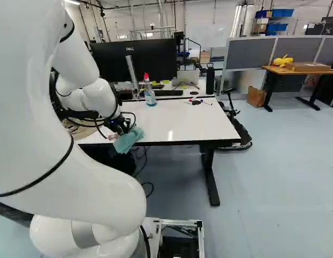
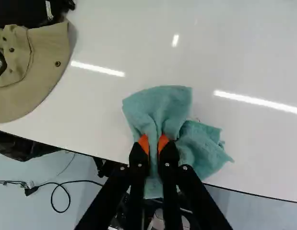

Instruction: Clean the table with the green towel

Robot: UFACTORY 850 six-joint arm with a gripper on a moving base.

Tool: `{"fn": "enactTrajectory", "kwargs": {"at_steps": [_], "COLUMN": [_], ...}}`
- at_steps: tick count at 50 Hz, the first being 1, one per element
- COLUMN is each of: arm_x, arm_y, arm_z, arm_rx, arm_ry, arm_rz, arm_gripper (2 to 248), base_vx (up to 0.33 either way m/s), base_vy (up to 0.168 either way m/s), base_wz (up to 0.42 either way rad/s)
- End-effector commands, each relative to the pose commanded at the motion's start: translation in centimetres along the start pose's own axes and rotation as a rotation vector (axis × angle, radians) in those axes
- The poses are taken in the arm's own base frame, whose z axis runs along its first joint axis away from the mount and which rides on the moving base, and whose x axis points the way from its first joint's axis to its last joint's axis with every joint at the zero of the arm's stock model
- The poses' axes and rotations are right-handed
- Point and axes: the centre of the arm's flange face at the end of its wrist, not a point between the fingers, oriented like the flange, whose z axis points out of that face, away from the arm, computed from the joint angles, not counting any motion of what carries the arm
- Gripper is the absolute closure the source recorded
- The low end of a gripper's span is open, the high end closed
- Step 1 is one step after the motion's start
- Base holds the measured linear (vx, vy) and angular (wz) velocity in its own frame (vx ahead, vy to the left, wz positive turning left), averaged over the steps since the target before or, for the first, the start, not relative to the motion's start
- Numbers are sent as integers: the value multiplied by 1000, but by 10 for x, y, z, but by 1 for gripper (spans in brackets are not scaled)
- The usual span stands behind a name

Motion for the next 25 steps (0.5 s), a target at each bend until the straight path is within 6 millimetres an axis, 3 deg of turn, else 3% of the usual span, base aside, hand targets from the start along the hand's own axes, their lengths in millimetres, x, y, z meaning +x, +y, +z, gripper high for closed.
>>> {"fn": "enactTrajectory", "kwargs": {"at_steps": [25], "arm_x": [-11], "arm_y": [40], "arm_z": [-7], "arm_rx": [-51], "arm_ry": [9], "arm_rz": [95], "arm_gripper": [209], "base_vx": [0], "base_vy": [0], "base_wz": [0]}}
